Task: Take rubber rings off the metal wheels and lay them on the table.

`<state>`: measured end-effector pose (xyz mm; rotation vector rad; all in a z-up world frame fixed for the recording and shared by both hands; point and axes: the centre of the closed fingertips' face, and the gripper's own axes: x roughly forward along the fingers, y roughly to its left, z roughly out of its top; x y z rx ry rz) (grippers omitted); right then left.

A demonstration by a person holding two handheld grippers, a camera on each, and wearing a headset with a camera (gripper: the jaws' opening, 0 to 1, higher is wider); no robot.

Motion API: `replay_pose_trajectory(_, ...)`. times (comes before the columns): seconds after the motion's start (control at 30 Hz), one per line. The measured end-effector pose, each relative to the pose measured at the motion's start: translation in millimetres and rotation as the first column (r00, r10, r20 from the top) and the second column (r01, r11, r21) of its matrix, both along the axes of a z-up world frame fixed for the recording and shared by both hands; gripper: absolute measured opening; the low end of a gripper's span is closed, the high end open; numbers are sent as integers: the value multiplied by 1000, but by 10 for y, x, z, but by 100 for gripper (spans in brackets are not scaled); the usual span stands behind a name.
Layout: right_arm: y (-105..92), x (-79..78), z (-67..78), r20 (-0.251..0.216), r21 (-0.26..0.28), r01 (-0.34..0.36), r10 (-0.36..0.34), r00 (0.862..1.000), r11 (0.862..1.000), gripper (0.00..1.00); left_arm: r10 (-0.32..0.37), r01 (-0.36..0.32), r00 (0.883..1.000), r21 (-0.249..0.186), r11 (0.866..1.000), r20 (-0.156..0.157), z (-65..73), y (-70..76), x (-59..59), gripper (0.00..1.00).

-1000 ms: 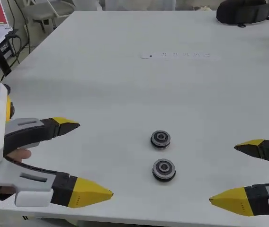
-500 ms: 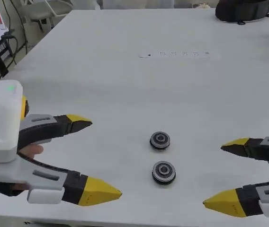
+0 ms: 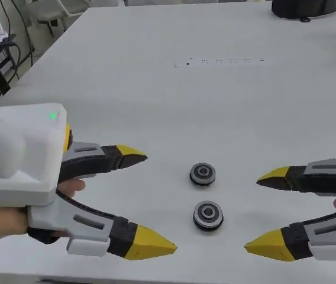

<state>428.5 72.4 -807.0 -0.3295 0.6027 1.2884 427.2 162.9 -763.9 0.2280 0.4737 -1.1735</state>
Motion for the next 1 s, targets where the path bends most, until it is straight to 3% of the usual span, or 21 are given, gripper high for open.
replay_pose_trajectory(0.1,57,8,-7,0,13,-21,21,1000,1000,61,-14,14,1000,-14,1000,-3,22,-38,-15,80)
replay_pose_trajectory(0.53,143,43,-93,12,14,-65,65,998,998,54,22,-21,1000,-15,1000,17,44,-60,115,76)
replay_pose_trajectory(0.67,169,56,-91,9,29,-65,65,998,997,51,22,-22,999,3,1000,43,43,-49,146,74)
replay_pose_trajectory(1.0,208,103,-98,27,39,-69,67,997,997,45,41,-40,997,-16,999,65,47,-79,230,67)
